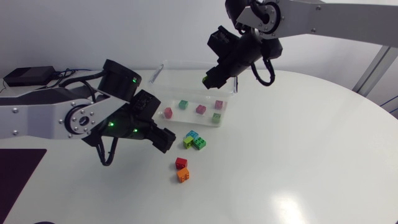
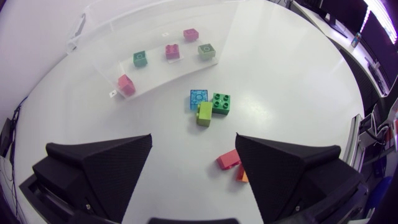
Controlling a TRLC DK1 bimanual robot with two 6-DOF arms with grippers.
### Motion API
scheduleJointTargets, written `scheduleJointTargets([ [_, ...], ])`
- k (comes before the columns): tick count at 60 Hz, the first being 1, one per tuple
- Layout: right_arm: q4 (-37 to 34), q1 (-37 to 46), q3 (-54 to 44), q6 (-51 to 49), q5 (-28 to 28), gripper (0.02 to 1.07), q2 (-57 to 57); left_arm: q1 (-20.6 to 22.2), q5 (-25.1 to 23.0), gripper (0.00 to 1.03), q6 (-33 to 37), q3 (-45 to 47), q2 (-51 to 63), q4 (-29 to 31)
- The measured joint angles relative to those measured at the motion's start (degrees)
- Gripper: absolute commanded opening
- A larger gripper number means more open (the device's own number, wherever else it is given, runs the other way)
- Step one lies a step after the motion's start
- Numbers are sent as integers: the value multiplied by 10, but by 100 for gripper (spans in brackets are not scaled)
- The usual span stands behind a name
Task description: Place the duplo bricks in the container
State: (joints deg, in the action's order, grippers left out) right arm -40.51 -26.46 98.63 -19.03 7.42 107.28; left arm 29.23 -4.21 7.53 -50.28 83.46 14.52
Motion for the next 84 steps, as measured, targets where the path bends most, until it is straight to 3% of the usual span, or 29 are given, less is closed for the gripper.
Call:
scheduleJointTargets([
  [22, 3, 27, 77, 11, -17, 46, 68, 13, 16, 93, -4, 0, 67, -60],
  [28, 4, 33, 92, 11, -23, 58, 86, 15, 17, 93, -4, 0, 86, -76],
  [35, 5, 38, 101, 11, -31, 91, 97, 19, 20, 93, -4, 0, 109, -96],
  [47, 26, 52, 97, 11, -31, 98, 96, 25, 24, 93, -4, -15, 157, -131],
  [84, 130, 29, -298, 11, -12, 98, -183, 34, 32, 91, 1, -83, 261, -166],
])
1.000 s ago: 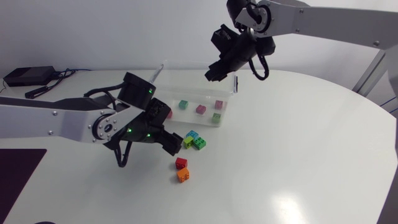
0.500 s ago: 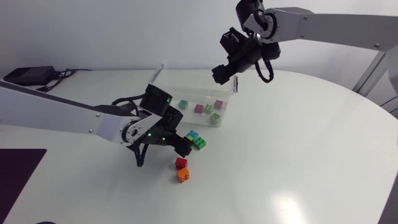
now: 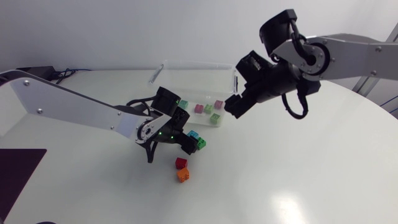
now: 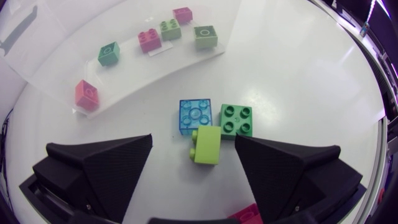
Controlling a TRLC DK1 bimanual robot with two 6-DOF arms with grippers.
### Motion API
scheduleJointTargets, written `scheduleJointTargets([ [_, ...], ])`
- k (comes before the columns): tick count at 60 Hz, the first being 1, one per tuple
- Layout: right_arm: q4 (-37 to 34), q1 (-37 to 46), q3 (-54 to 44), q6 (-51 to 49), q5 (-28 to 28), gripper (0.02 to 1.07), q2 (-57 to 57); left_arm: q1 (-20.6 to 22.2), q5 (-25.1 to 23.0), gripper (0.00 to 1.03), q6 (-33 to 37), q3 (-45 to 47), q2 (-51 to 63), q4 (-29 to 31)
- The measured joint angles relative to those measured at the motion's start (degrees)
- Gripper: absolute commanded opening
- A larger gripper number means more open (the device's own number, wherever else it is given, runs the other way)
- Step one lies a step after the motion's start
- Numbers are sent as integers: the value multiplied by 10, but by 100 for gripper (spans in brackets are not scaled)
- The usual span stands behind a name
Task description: Place the duplo bricks in the container
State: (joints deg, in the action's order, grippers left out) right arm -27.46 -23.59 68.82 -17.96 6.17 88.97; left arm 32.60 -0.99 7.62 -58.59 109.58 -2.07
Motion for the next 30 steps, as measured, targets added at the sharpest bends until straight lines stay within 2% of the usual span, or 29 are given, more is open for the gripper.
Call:
scheduleJointTargets([
  [6, 7, -8, -37, 0, 7, 98, -8, 0, 0, 80, 2, -2, 4, 2],
  [15, 7, -16, -69, 0, 15, 98, -15, 0, 0, 55, 9, -12, 5, 19],
  [23, 10, -24, -85, 0, 17, 98, -21, 0, 0, 40, 17, -25, 7, 35],
  [30, 18, -30, -103, 1, 17, 98, -22, 0, 0, 38, 26, -35, 9, 58],
])
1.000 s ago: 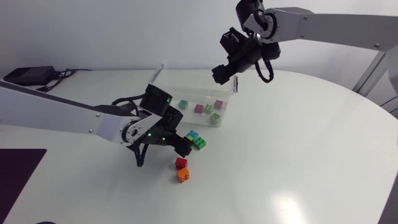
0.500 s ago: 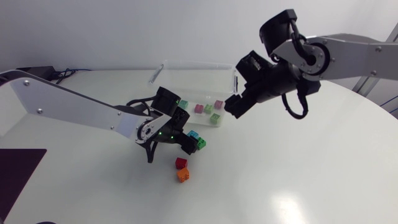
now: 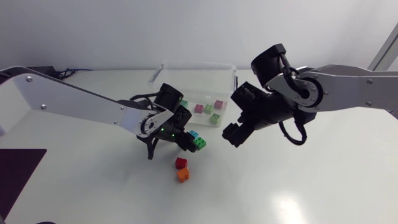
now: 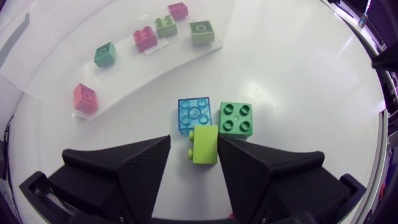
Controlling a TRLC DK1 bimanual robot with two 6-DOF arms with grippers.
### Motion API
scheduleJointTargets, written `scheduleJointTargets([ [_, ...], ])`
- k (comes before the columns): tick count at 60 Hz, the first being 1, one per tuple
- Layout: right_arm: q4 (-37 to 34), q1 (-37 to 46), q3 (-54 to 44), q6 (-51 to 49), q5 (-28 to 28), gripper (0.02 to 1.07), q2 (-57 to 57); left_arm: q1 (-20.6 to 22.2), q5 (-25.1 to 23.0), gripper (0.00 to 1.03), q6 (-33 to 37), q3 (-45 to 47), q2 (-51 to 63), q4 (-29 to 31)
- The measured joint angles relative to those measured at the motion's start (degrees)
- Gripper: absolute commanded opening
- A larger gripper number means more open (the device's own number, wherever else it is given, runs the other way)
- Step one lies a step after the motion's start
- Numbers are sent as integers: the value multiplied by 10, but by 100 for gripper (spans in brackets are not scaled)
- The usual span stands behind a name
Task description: Place the duplo bricks in the container
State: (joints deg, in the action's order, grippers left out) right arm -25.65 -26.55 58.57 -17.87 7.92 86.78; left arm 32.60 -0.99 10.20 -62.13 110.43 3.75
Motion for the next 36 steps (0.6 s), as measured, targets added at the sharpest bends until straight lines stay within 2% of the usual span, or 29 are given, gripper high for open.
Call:
scheduleJointTargets([
  [24, 6, -9, -23, 2, 1, 98, 0, 0, 0, 38, 6, -23, 31, 45],
  [36, 9, -32, -24, 14, 4, 98, 3, 0, -7, 29, 6, -23, 31, 46],
])
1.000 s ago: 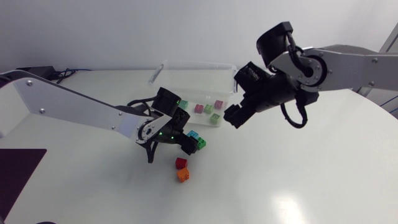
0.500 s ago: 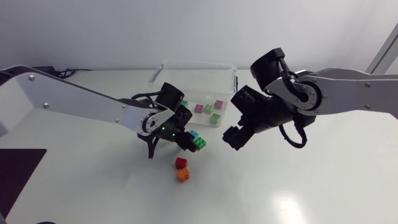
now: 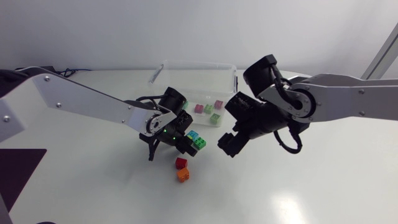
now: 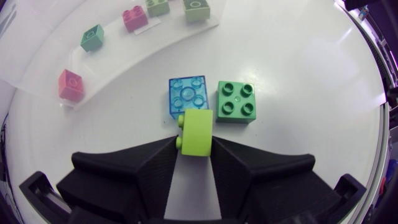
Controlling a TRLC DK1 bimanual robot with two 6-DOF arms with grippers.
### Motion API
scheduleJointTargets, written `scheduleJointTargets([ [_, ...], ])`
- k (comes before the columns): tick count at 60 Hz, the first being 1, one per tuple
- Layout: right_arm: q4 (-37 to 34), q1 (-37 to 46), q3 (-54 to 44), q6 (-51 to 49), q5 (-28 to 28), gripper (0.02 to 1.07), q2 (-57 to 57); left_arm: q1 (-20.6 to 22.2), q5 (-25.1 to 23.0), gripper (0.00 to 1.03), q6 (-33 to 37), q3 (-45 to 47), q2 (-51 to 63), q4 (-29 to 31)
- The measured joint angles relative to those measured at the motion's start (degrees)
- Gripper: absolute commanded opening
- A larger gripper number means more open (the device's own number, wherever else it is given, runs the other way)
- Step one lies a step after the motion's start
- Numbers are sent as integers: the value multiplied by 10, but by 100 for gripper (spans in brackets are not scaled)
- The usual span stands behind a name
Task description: Place the duplo bricks in the container
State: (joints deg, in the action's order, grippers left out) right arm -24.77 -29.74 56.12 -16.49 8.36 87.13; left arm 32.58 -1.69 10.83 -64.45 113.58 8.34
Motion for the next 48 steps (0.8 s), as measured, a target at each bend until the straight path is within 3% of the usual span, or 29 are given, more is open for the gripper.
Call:
scheduleJointTargets([
  [25, 10, -21, 6, 12, 0, 98, 76, -30, -30, 25, 4, 24, -72, 17],
  [38, 10, -31, 52, 16, -2, 98, 127, -42, -42, 24, 4, 26, -184, 66],
  [48, -10, -42, 124, 31, -5, 98, 183, -71, -48, 25, 3, -23, -234, 110],
])
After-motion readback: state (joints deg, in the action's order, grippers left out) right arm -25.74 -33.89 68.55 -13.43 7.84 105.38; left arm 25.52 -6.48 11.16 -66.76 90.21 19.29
